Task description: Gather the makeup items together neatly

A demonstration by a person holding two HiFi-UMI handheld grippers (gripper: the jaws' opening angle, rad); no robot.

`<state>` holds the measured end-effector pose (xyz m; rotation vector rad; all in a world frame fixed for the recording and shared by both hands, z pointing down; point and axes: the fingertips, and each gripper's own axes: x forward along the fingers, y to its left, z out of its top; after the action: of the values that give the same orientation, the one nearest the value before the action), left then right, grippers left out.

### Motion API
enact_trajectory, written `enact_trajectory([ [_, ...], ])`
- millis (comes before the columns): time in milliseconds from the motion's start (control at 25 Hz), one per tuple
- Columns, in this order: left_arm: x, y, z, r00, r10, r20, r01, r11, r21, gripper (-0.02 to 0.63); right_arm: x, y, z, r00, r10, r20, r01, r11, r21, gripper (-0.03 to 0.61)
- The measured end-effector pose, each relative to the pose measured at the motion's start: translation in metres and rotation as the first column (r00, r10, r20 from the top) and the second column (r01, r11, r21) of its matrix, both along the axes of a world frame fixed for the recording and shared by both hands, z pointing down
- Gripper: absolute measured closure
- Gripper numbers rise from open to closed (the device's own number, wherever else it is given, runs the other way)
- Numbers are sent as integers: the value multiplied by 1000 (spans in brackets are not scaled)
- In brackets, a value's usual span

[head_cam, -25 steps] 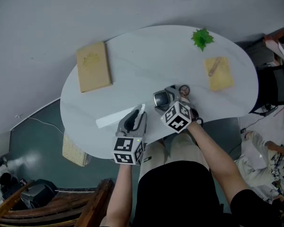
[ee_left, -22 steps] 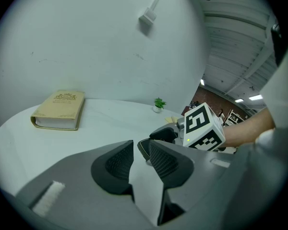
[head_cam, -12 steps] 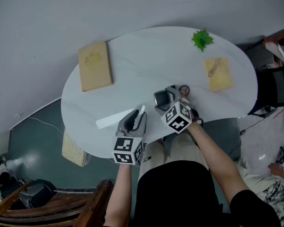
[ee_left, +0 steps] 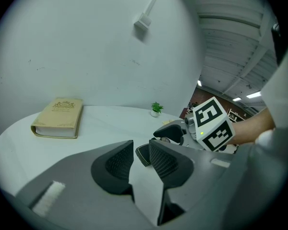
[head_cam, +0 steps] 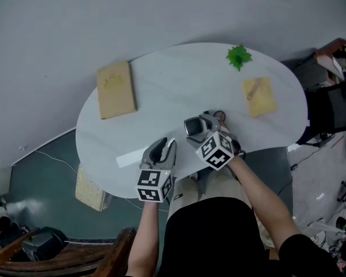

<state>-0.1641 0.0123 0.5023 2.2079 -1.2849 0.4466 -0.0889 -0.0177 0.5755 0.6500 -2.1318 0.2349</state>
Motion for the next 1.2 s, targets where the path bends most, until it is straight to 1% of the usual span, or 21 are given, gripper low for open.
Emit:
enact_trajectory([
  [120,-1,-1,-5,1000,-2,1,2,1000,11,513,2,2,-10,1000,6,8,-6,1000,8,199],
  [240,0,-4,-10,1000,3,3,-3,1000,25,513,3,4,-19,1000,17,17,-17,1000,22,227],
  [320,-1,-5,-13,1000,1,4,-1,999,32,513,4,6,-24,999,27,22,-28,999,30,256],
  [440,-3,-5,-16,1000,-1,6,1,999,41,514,5,11,-32,998,50,37,-52,998,47,319],
  [480,-3,-5,-18,1000,0,7,-1,999,44,514,6,12,-36,997,58,45,-61,997,53,350],
  [520,-2,-5,-19,1000,3,8,-3,999,49,514,7,14,-39,997,65,52,-68,996,58,365],
  [760,2,-5,-28,1000,15,10,-15,997,74,514,12,21,-57,992,93,87,-100,992,83,417],
  [920,5,-5,-35,1000,25,13,-26,995,97,517,17,23,-71,985,120,127,-133,986,96,499],
  [1000,7,-5,-39,999,30,12,-32,994,106,520,19,26,-77,980,132,150,-148,985,95,523],
  [1080,10,-5,-43,999,36,13,-37,992,117,523,21,28,-86,974,144,174,-161,983,93,541],
  [1200,13,-5,-48,999,41,13,-43,991,127,532,25,29,-96,966,160,203,-183,978,98,552],
])
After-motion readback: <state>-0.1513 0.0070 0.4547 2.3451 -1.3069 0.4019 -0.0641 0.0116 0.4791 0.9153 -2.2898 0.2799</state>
